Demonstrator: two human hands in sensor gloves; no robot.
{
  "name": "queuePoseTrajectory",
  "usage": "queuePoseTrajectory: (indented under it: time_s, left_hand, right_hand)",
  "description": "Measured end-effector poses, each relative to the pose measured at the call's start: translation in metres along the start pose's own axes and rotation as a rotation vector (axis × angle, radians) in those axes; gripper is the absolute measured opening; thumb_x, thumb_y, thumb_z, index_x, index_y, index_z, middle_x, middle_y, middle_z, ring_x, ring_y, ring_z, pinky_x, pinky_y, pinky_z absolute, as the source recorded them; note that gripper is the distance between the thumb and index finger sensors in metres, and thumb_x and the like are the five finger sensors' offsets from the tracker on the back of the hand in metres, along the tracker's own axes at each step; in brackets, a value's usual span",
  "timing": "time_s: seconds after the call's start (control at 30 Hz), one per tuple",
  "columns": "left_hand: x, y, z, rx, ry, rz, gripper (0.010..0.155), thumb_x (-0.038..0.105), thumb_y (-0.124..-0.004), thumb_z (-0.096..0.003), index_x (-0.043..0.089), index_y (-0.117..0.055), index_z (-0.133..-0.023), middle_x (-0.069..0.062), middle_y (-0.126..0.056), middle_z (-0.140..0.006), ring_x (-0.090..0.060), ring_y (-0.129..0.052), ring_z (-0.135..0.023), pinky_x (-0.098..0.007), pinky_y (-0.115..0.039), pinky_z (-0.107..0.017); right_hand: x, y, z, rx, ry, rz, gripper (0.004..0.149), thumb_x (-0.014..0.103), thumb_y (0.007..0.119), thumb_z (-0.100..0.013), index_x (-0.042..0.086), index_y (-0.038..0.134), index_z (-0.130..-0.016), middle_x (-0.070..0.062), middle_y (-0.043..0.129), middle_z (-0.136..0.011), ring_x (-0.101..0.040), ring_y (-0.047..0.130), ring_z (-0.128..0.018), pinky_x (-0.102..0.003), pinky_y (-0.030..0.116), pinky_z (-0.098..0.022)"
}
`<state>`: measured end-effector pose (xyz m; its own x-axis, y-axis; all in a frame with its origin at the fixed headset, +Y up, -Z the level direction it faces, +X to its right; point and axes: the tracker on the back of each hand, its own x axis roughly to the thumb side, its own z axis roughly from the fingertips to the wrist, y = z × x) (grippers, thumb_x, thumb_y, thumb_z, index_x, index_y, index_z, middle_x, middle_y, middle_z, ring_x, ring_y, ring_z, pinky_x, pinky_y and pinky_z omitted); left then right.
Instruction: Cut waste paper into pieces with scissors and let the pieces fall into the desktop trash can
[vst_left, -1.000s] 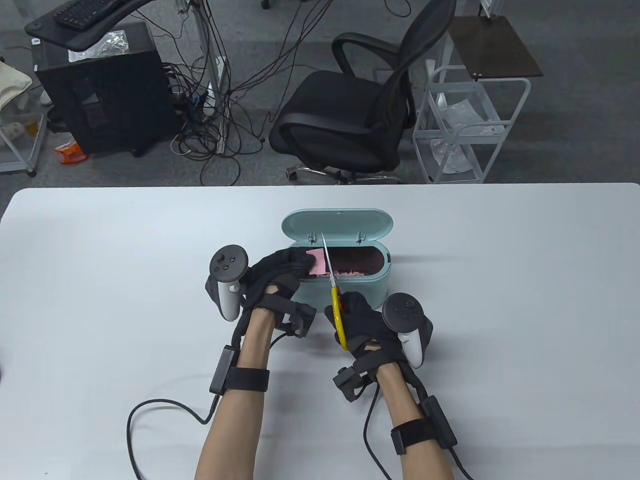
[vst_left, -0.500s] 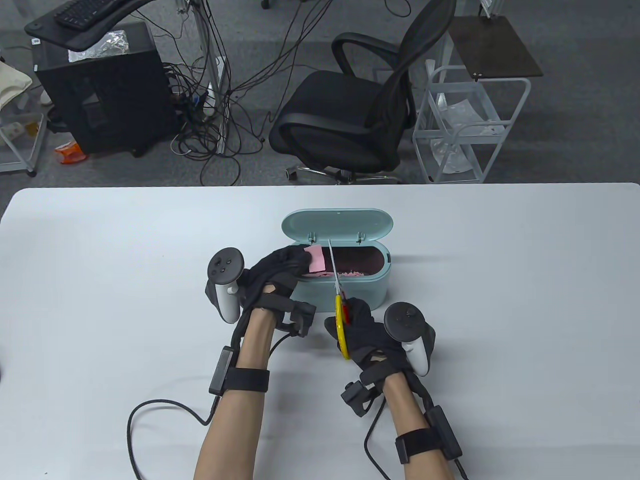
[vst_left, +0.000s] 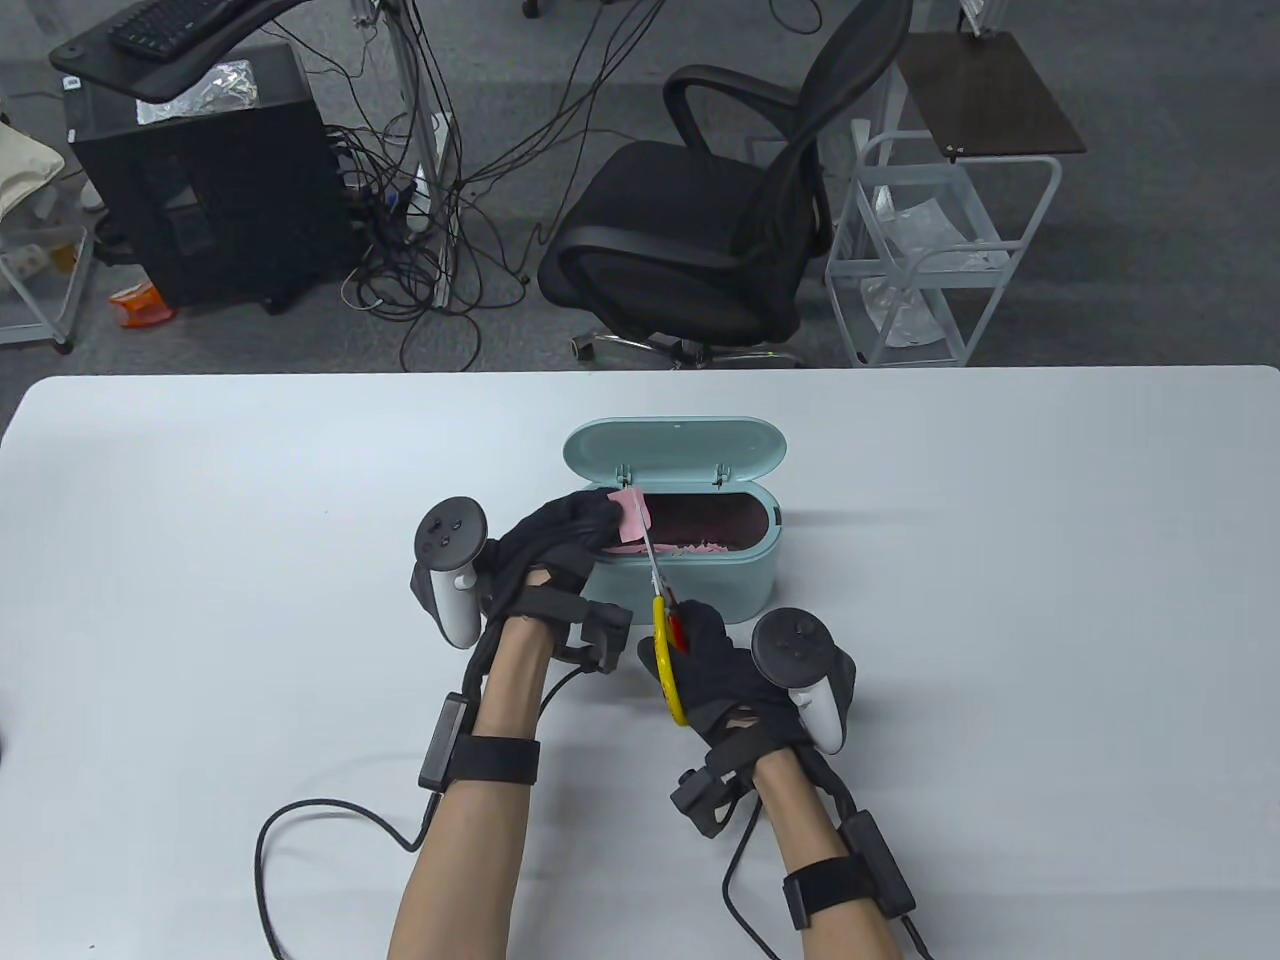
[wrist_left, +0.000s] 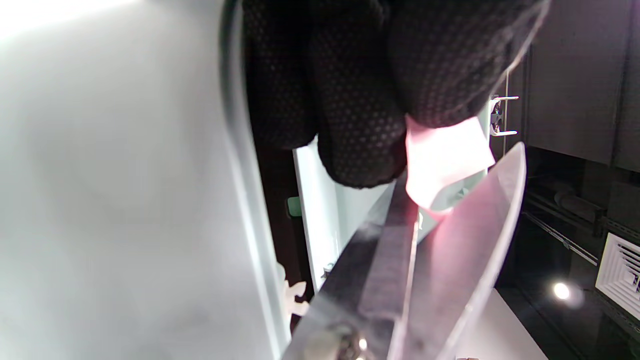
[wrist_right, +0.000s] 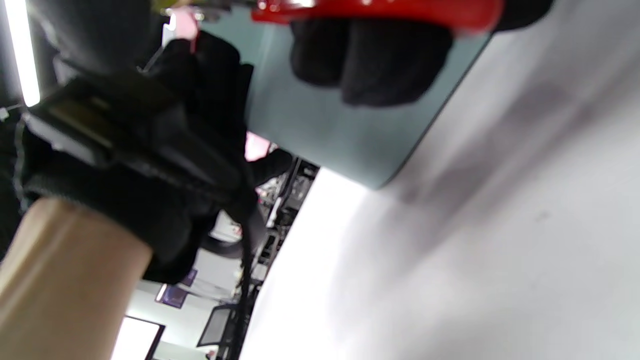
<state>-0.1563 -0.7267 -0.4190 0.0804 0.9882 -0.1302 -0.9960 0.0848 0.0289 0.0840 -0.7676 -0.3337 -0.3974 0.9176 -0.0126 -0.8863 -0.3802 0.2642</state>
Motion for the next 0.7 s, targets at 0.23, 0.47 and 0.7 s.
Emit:
queuePoseTrajectory:
  time_s: [0.23,0.47,0.7]
  left_hand:
    - [-0.0003,-0.0013,0.0011,0.019,0.005,0.016,0.039,0.045,-0.088,-0.0423,0.028,-0.096,-0.077,0.012,-0.108,-0.063,-0.016,-0.100,-0.073,-0.066,-0.043,-0.074]
    - [0.0007,-0.0017,0.0008,0.017,0.000,-0.007,0.039,0.045,-0.088,-0.0424,0.028,-0.095,-0.077,0.011,-0.108,-0.064,-0.016,-0.100,-0.073,-0.067,-0.043,-0.074]
    - [0.0020,-0.0015,0.0007,0.003,-0.009,-0.031,0.039,0.044,-0.089,-0.0420,0.027,-0.096,-0.077,0.011,-0.108,-0.063,-0.017,-0.100,-0.073,-0.067,-0.043,-0.074]
  right_hand:
    - [0.0006,0.0006,0.0067,-0.015,0.001,0.025,0.090,0.068,0.068,-0.041,0.009,0.037,-0.100,-0.003,0.079,-0.079,-0.026,0.092,-0.050,-0.067,0.056,-0.067]
    - [0.0019,0.0032,0.0029,-0.008,0.003,0.028,0.089,0.068,0.068,-0.041,0.009,0.038,-0.100,-0.003,0.080,-0.078,-0.026,0.093,-0.050,-0.066,0.057,-0.066]
    - [0.0019,0.0002,-0.0028,-0.061,0.010,-0.008,0.082,0.062,0.069,-0.042,0.008,0.043,-0.098,0.000,0.084,-0.072,-0.022,0.095,-0.043,-0.062,0.064,-0.064]
